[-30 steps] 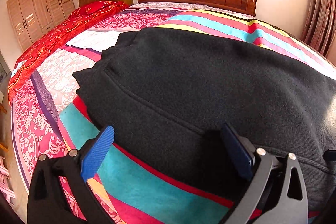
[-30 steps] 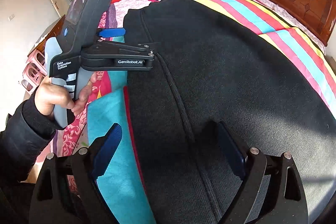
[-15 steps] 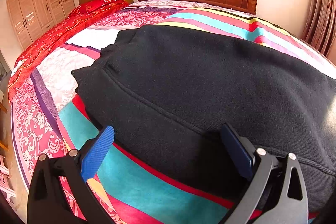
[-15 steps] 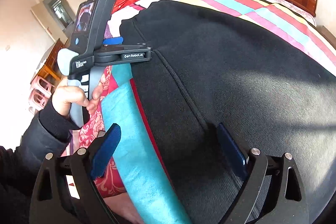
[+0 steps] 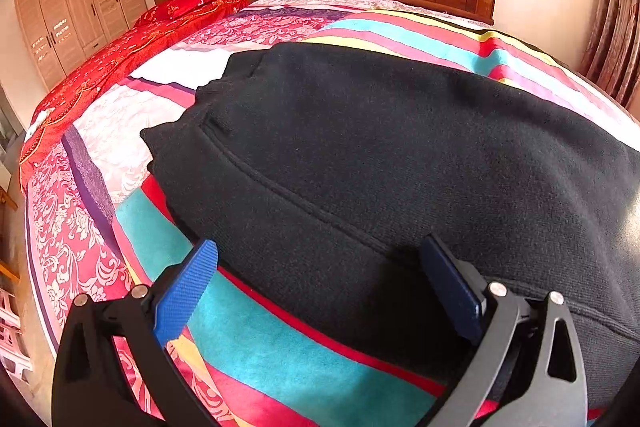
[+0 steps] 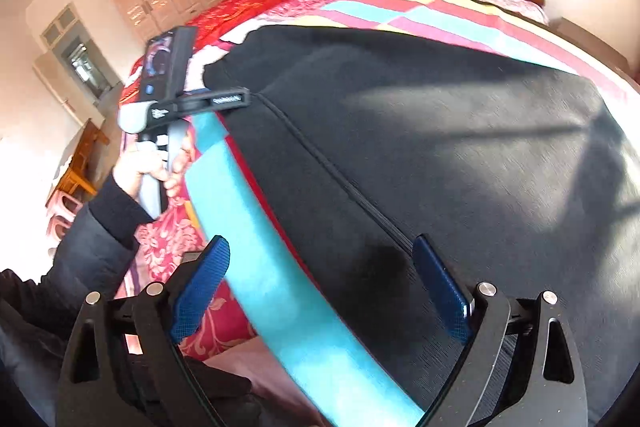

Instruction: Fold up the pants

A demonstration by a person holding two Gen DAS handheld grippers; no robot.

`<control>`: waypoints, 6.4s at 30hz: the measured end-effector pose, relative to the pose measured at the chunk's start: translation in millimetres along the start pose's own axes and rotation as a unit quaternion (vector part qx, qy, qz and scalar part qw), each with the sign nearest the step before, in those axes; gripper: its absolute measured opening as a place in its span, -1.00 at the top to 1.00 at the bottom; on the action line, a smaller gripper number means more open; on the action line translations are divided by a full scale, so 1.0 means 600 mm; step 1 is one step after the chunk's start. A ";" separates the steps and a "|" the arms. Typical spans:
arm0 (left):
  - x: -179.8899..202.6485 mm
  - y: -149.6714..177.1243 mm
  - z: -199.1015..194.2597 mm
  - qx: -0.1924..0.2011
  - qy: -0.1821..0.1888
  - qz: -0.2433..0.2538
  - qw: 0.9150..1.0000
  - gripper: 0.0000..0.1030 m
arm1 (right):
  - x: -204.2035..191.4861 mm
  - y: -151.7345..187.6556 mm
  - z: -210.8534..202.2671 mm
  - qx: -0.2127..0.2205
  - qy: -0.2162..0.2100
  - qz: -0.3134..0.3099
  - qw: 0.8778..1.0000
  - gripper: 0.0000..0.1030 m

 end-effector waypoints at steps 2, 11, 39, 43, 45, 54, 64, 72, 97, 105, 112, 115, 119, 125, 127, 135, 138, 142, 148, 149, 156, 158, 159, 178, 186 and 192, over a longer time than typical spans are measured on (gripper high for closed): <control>0.001 0.001 -0.018 -0.009 0.067 -0.022 0.998 -0.96 | 0.012 0.023 -0.009 0.006 -0.023 0.011 1.000 -0.75; 0.050 0.003 -0.125 0.073 -0.121 0.093 0.986 -0.96 | 0.025 0.041 -0.026 0.017 -0.028 0.034 0.999 -0.75; 0.350 0.073 -0.297 0.149 -0.015 0.284 0.947 -0.96 | 0.139 0.129 -0.133 0.109 0.068 0.175 0.976 -0.75; 0.337 0.076 -0.292 0.111 0.039 0.259 0.959 -0.96 | 0.125 0.144 -0.130 0.102 0.079 0.142 0.981 -0.81; 0.317 0.073 -0.285 0.091 0.064 0.231 0.966 -0.96 | 0.119 0.143 -0.130 0.101 0.077 0.136 0.982 -0.82; 0.214 0.062 -0.248 0.071 0.039 0.172 0.982 -0.96 | 0.083 0.111 -0.120 0.107 0.053 0.112 0.986 -0.82; 0.111 0.045 -0.195 0.037 0.028 0.102 0.994 -0.96 | 0.008 -0.001 -0.061 0.090 0.043 0.028 0.995 -0.82; 0.030 0.035 -0.139 0.001 -0.009 0.057 0.998 -0.96 | -0.045 -0.124 0.017 0.065 0.037 -0.064 0.995 -0.82; -0.280 0.010 0.048 -0.028 0.322 -0.348 0.880 -0.94 | -0.031 -0.298 0.222 0.019 0.009 -0.063 0.998 -0.89; -0.264 -0.005 0.149 -0.054 0.397 -0.409 0.820 -0.93 | -0.036 -0.297 0.220 0.021 -0.001 -0.059 0.998 -0.91; -0.277 0.002 0.098 -0.018 0.378 -0.383 0.843 0.37 | -0.036 -0.298 0.218 0.022 -0.007 -0.055 0.998 -0.92; -0.263 -0.033 0.028 0.034 0.347 -0.337 0.875 0.38 | -0.041 -0.298 0.217 0.020 0.007 -0.063 0.998 -0.91; -0.243 -0.078 -0.017 0.065 0.324 -0.290 0.898 0.38 | -0.083 -0.318 0.198 0.024 -0.003 -0.093 0.995 -0.90; -0.253 -0.090 0.011 0.043 0.321 -0.305 0.896 0.38 | -0.158 -0.407 0.262 -0.016 0.003 -0.177 0.984 -0.90; -0.243 -0.084 0.005 0.044 0.300 -0.290 0.908 0.38 | -0.156 -0.394 0.335 -0.105 0.028 -0.192 0.975 -0.90; -0.115 -0.127 -0.201 0.158 0.266 -0.118 0.944 0.38 | -0.129 -0.375 0.248 -0.022 0.015 -0.177 0.984 -0.87; 0.010 -0.126 -0.294 0.201 0.261 0.003 0.944 0.38 | -0.060 -0.358 0.125 0.064 0.014 -0.109 0.992 -0.90; 0.199 -0.056 -0.351 0.210 0.267 0.166 0.926 0.38 | 0.092 -0.285 -0.016 0.163 0.030 0.058 0.985 -0.91; 0.413 0.142 -0.261 0.101 0.267 0.355 0.890 0.35 | 0.267 -0.112 -0.196 0.276 0.057 0.264 0.922 -0.91; 0.431 0.171 -0.245 0.096 0.246 0.382 0.885 0.27 | 0.284 -0.094 -0.221 0.287 0.059 0.280 0.914 -0.91; 0.387 0.184 -0.291 0.132 0.272 0.383 0.873 -0.86 | 0.285 -0.003 -0.241 0.249 0.058 0.274 0.927 -0.91; 0.357 0.186 -0.316 0.138 0.284 0.378 0.871 -0.92 | 0.266 0.010 -0.207 0.222 0.046 0.257 0.940 -0.91; 0.339 0.183 -0.322 0.142 0.282 0.368 0.875 -0.93 | 0.247 0.010 -0.186 0.205 0.040 0.243 0.947 -0.91; 0.176 0.065 -0.138 0.067 0.203 0.117 0.970 -0.96 | 0.149 -0.049 -0.041 0.159 -0.060 0.221 0.960 0.56; 0.211 0.051 -0.218 0.123 0.168 0.157 0.965 -0.96 | 0.184 -0.022 -0.016 0.146 -0.038 0.216 0.965 0.63; 0.277 0.038 -0.195 0.096 0.101 0.216 0.966 -0.96 | 0.156 -0.032 -0.015 0.141 0.046 0.186 0.971 0.60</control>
Point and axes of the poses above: each gripper's, at about its wrist camera, not at the fingertips, and z roughly the way its jaws point, x to its right, y to its underside, the point moved 5 cm from there along z, roughly the way its jaws point, and after that the axes turned 3 degrees about -x, right-handed, at the moved point
